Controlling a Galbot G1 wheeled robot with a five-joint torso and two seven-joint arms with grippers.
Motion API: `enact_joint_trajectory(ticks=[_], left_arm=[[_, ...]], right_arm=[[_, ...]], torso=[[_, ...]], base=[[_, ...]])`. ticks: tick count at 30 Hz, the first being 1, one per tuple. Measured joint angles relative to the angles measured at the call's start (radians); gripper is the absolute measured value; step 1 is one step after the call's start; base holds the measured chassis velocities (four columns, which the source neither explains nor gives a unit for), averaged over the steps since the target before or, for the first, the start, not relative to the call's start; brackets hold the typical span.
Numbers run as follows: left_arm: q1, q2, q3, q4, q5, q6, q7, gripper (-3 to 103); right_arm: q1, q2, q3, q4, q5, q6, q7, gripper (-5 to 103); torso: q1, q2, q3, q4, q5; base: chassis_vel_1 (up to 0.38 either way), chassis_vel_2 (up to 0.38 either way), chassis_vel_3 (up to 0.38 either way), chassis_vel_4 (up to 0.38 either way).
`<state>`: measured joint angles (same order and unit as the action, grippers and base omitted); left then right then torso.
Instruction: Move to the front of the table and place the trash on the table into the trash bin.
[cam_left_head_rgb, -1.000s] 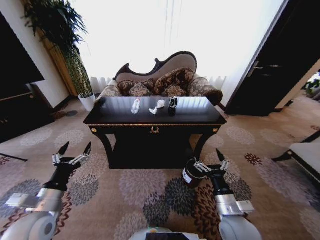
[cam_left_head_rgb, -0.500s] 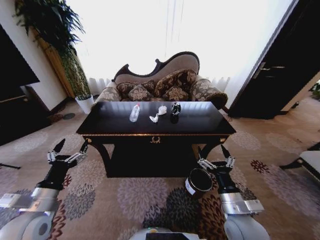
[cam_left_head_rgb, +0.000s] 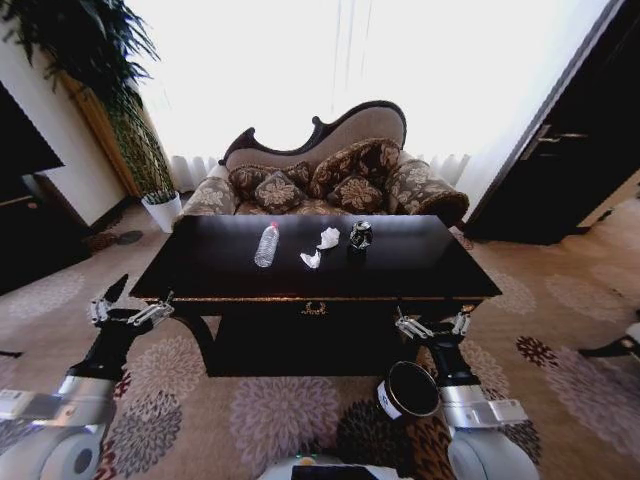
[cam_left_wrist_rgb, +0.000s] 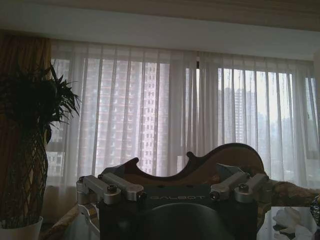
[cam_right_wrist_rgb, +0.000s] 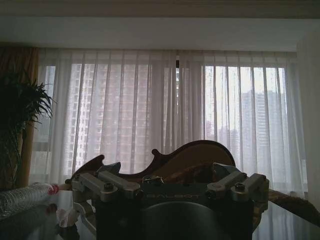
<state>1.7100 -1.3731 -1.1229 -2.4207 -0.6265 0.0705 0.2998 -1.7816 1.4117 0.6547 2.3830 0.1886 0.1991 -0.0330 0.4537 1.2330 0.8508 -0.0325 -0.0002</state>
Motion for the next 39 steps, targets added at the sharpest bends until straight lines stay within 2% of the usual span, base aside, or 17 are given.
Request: enact_joint_trajectory(ticks=[15, 21, 23, 25, 29, 33, 34, 36, 38, 39], left_arm=[[0.004, 0.004, -0.006, -0.01, -0.007, -0.001, 0.006, 100], [0.002, 0.007, 0.005, -0.007, -0.005, -0.001, 0.004, 100], [0.003, 0.019, 0.02, -0.01, -0.005, 0.006, -0.033, 100], [0.004, 0.023, 0.024, -0.013, -0.008, 0.01, -0.043, 100], [-0.003, 0.064, 0.034, -0.033, -0.045, 0.048, -0.081, 100], [-0.038, 0.154, 0.041, -0.048, -0.129, 0.11, -0.125, 100], [-0.038, 0.154, 0.041, -0.048, -0.129, 0.11, -0.125, 100], [-0.07, 0.217, 0.049, -0.042, -0.167, 0.143, -0.153, 100], [-0.085, 0.242, 0.054, -0.028, -0.171, 0.155, -0.159, 100], [-0.115, 0.279, 0.069, 0.004, -0.176, 0.168, -0.166, 100]], right_arm=[[-0.004, 0.0, -0.004, -0.001, -0.002, 0.0, 0.0, 100], [-0.003, -0.004, -0.005, -0.012, -0.002, 0.023, -0.011, 100], [-0.002, -0.005, -0.009, -0.016, -0.003, 0.028, -0.016, 100], [-0.002, -0.005, -0.009, -0.016, -0.003, 0.028, -0.017, 100], [-0.002, -0.007, -0.015, -0.015, -0.004, 0.03, -0.018, 100], [-0.005, -0.011, -0.015, 0.008, -0.028, 0.041, -0.02, 100], [-0.005, -0.011, -0.015, 0.008, -0.028, 0.041, -0.02, 100], [-0.007, -0.012, -0.016, 0.021, -0.038, 0.044, -0.024, 100], [-0.007, -0.012, -0.02, 0.026, -0.039, 0.044, -0.025, 100], [-0.008, -0.011, -0.024, 0.03, -0.041, 0.044, -0.026, 100]], torso=[[0.0, 0.0, 0.0, 0.0, 0.0], [0.002, 0.0, 0.0, 0.0, 0.0], [0.002, -0.001, 0.001, 0.0001, -0.0001], [0.002, -0.001, 0.001, 0.0, -0.0001], [0.0, 0.0, 0.0, 0.0, 0.0], [-0.001, 0.001, 0.0, 0.0001, 0.0], [-0.001, 0.001, 0.0, 0.0001, 0.0], [0.0, 0.0, 0.0, 0.0, -0.0001], [0.0, 0.0, 0.0, 0.0, 0.0], [0.001, 0.0, 0.0, 0.0, 0.0]], base=[[-0.055, 0.048, 0.05, -0.055], [-0.112, 0.132, 0.134, -0.14], [-0.033, 0.027, 0.039, -0.041], [0.0, 0.0, 0.0, 0.0], [0.0, 0.0, 0.0, 0.0], [0.0, 0.0, 0.0, 0.0], [0.0, 0.0, 0.0, 0.0], [0.0, 0.0, 0.0, 0.0], [0.0, 0.0, 0.0, 0.0], [0.0, 0.0, 0.0, 0.0]])
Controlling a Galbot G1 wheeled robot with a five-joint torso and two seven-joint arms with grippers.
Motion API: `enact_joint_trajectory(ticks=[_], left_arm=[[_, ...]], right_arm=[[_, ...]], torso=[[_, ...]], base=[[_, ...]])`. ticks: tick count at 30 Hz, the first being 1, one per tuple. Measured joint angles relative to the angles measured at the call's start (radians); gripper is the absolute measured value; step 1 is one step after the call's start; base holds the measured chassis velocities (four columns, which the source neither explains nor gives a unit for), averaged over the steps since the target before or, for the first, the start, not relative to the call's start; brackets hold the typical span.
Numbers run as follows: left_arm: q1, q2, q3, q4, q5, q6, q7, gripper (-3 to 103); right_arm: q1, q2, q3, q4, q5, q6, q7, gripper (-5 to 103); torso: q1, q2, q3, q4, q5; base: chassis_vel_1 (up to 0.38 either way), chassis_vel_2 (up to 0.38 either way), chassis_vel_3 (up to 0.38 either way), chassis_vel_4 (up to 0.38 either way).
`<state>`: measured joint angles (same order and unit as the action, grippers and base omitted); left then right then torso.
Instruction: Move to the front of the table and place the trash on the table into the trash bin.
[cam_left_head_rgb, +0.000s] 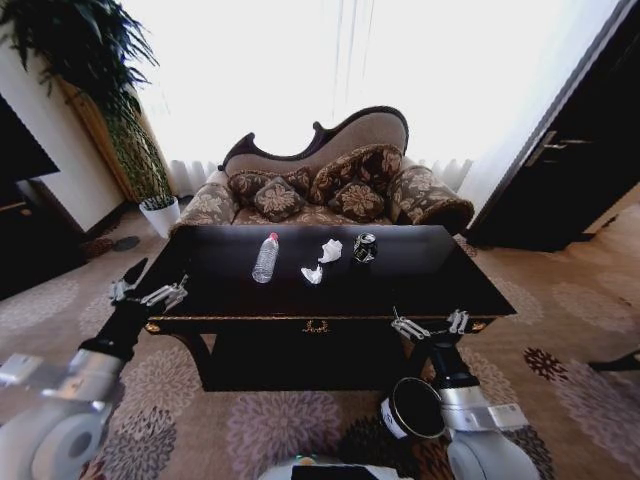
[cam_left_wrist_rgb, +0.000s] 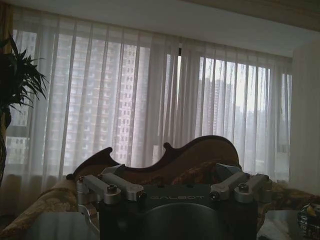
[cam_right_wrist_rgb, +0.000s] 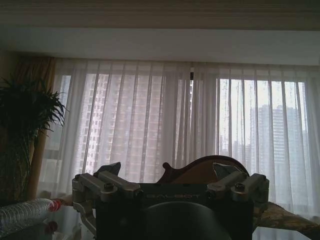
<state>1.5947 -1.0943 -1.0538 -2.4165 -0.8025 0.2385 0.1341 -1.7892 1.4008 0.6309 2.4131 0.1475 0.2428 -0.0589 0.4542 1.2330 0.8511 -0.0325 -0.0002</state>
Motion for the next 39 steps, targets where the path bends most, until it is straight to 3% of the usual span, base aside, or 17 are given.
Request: enact_joint_trajectory(ticks=[6, 15, 22, 25, 32, 39], left_arm=[[-0.094, 0.093, 0.093, 0.092, -0.044, 0.033, -0.018, 100], [-0.183, 0.181, 0.205, 0.113, -0.101, 0.074, -0.026, 100], [-0.359, 0.323, 0.386, 0.252, -0.133, 0.083, -0.024, 100], [-0.405, 0.354, 0.436, 0.286, -0.16, 0.085, -0.025, 100], [-0.513, 0.391, 0.568, 0.357, -0.165, 0.091, -0.025, 100], [-0.537, 0.377, 0.602, 0.387, -0.14, 0.094, -0.024, 100]], right_arm=[[-0.008, 0.009, -0.014, 0.012, -0.016, 0.0, -0.004, 100], [-0.028, 0.034, -0.038, 0.044, -0.045, 0.002, -0.012, 100], [-0.037, 0.047, -0.046, 0.063, -0.059, 0.004, -0.026, 100], [-0.041, 0.051, -0.053, 0.063, -0.065, 0.007, -0.026, 100], [-0.047, 0.063, -0.069, 0.069, -0.081, 0.013, -0.029, 100], [-0.046, 0.066, -0.074, 0.06, -0.089, 0.013, -0.031, 100]], torso=[[0.0, 0.0, 0.0, 0.0, -0.0003], [0.0, 0.0, 0.0, 0.0001, 0.0], [0.0, 0.0, 0.0, -0.0001, 0.0], [0.0, 0.0, 0.0, -0.0001, 0.0], [0.0, 0.0, 0.0, 0.0, -0.0001], [0.0, 0.0, 0.0, 0.0, -0.0001]], base=[[0.0, 0.0, 0.0, 0.0], [0.0, 0.0, 0.0, 0.0], [0.0, 0.0, 0.0, 0.0], [0.0, 0.0, 0.0, 0.0], [0.0, 0.0, 0.0, 0.0], [0.0, 0.0, 0.0, 0.0]])
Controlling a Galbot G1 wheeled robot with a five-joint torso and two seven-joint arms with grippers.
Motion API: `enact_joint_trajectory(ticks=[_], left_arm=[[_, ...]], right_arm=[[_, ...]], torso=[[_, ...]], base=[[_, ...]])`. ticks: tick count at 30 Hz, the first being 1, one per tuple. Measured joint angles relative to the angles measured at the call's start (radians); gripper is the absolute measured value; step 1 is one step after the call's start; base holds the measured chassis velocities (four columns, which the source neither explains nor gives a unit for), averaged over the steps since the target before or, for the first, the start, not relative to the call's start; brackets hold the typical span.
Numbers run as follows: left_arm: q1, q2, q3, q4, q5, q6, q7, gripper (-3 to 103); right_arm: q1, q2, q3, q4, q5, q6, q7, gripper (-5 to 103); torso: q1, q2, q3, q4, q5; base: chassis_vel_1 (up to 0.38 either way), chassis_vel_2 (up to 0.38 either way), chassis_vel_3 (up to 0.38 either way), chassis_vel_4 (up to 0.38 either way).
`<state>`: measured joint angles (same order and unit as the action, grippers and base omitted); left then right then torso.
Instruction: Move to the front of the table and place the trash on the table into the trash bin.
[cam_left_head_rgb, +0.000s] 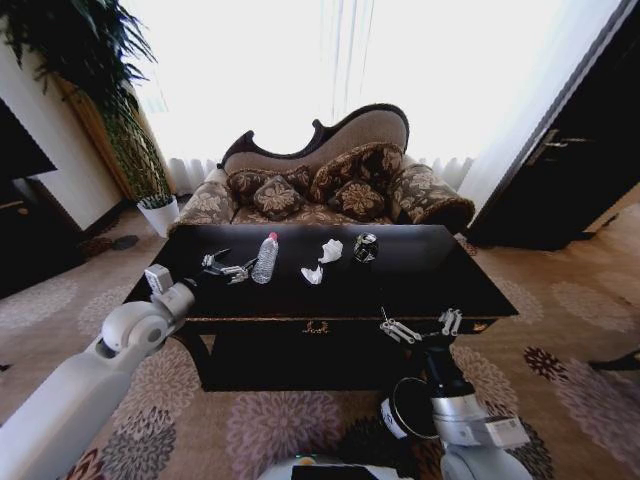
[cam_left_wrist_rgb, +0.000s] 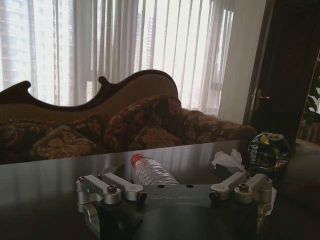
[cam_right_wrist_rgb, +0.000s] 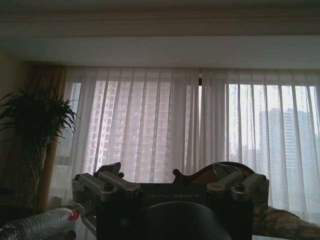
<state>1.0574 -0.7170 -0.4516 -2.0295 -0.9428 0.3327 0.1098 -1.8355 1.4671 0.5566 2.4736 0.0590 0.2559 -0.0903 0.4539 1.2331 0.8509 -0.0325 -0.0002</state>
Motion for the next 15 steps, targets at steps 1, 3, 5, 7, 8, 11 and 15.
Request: enact_joint_trajectory(ticks=[1, 3, 5, 7, 8, 11, 15], left_arm=[[0.0, 0.0, 0.0, 0.0, 0.0, 0.0, 0.0, 100], [-0.011, -0.009, 0.012, 0.021, 0.011, 0.0, 0.001, 100], [-0.028, -0.016, 0.03, 0.042, 0.017, 0.0, 0.003, 100], [-0.036, -0.018, 0.038, 0.051, 0.02, 0.0, 0.004, 100], [-0.04, -0.019, 0.043, 0.055, 0.021, 0.0, 0.004, 100], [-0.065, -0.024, 0.07, 0.076, 0.026, -0.001, 0.007, 100], [-0.108, -0.029, 0.116, 0.105, 0.028, -0.003, 0.013, 100]], right_arm=[[0.0, 0.0, 0.0, 0.0, 0.0, 0.0, 0.0, 100], [0.001, 0.0, -0.002, -0.003, -0.002, 0.0, -0.002, 100], [0.002, 0.0, -0.006, -0.007, -0.005, 0.0, -0.003, 100], [0.001, 0.0, -0.007, -0.008, -0.006, 0.001, -0.004, 100], [0.001, 0.0, -0.007, -0.008, -0.006, 0.001, -0.004, 100], [0.0, 0.0, -0.008, -0.009, -0.006, 0.002, -0.005, 100], [0.0, -0.001, -0.007, -0.012, -0.006, 0.004, -0.005, 100]], torso=[[0.0, 0.0, 0.0, 0.0, 0.0], [0.0, 0.0, 0.0, 0.0, 0.0], [0.0, 0.0, 0.0, 0.0001, -0.0001], [0.0, 0.0, 0.0, 0.0, 0.0], [0.0, 0.0, 0.0, 0.0001, 0.0001], [0.0, 0.0, 0.0, 0.0, 0.0], [0.0, 0.0, 0.0, 0.0, 0.0]], base=[[0.0, 0.0, 0.0, 0.0], [0.0, 0.0, 0.0, 0.0], [0.0, 0.0, 0.0, 0.0], [0.0, 0.0, 0.0, 0.0], [0.0, 0.0, 0.0, 0.0], [0.0, 0.0, 0.0, 0.0], [0.0, 0.0, 0.0, 0.0]])
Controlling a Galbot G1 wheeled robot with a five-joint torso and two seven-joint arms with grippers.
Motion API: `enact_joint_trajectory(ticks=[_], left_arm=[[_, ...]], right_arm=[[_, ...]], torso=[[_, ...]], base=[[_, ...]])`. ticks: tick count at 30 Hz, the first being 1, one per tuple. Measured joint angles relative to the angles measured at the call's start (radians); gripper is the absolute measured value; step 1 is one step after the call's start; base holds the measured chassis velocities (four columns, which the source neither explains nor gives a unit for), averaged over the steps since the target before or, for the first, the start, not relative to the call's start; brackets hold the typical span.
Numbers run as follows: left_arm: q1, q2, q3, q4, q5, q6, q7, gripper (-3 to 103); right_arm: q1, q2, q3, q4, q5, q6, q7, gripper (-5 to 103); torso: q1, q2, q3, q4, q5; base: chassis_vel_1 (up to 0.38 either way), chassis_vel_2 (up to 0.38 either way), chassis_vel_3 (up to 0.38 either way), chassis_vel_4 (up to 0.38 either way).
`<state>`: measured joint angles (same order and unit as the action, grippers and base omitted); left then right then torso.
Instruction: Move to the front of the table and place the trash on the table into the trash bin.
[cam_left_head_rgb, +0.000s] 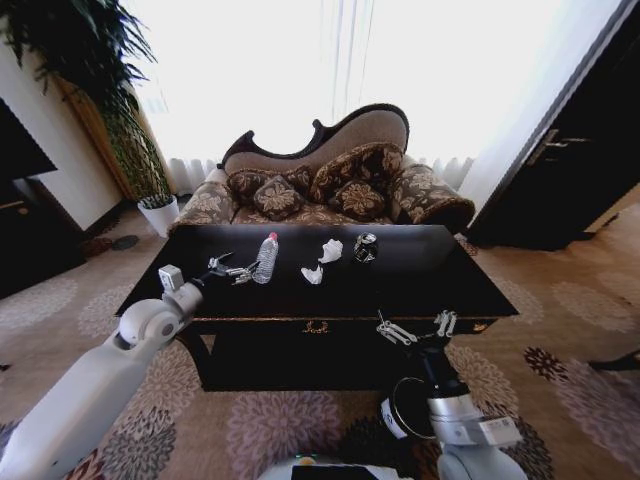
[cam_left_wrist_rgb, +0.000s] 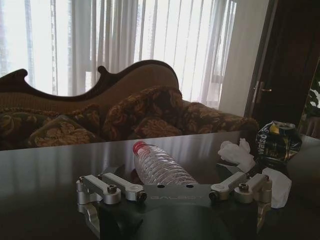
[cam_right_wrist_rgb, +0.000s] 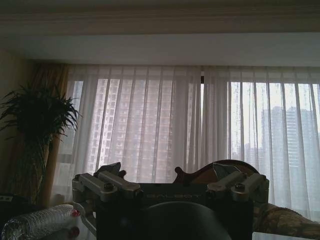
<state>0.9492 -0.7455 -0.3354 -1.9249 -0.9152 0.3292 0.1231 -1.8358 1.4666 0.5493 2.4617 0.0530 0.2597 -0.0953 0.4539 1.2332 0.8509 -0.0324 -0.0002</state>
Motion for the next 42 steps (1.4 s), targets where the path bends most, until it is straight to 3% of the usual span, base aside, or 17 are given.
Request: enact_joint_trajectory(ticks=[13, 42], left_arm=[[-0.073, -0.017, 0.073, 0.062, 0.006, 0.005, 0.007, 100], [-0.132, -0.077, 0.126, 0.165, 0.044, 0.003, 0.041, 100]], right_arm=[[0.003, 0.001, -0.006, -0.025, -0.005, 0.006, -0.002, 100], [-0.006, -0.01, 0.006, -0.023, 0.0, 0.006, -0.003, 100]], torso=[[0.0, 0.0, 0.0, 0.0, 0.0], [0.0, 0.0, 0.0, 0.0, 0.0]], base=[[0.0, 0.0, 0.0, 0.0], [0.0, 0.0, 0.0, 0.0]])
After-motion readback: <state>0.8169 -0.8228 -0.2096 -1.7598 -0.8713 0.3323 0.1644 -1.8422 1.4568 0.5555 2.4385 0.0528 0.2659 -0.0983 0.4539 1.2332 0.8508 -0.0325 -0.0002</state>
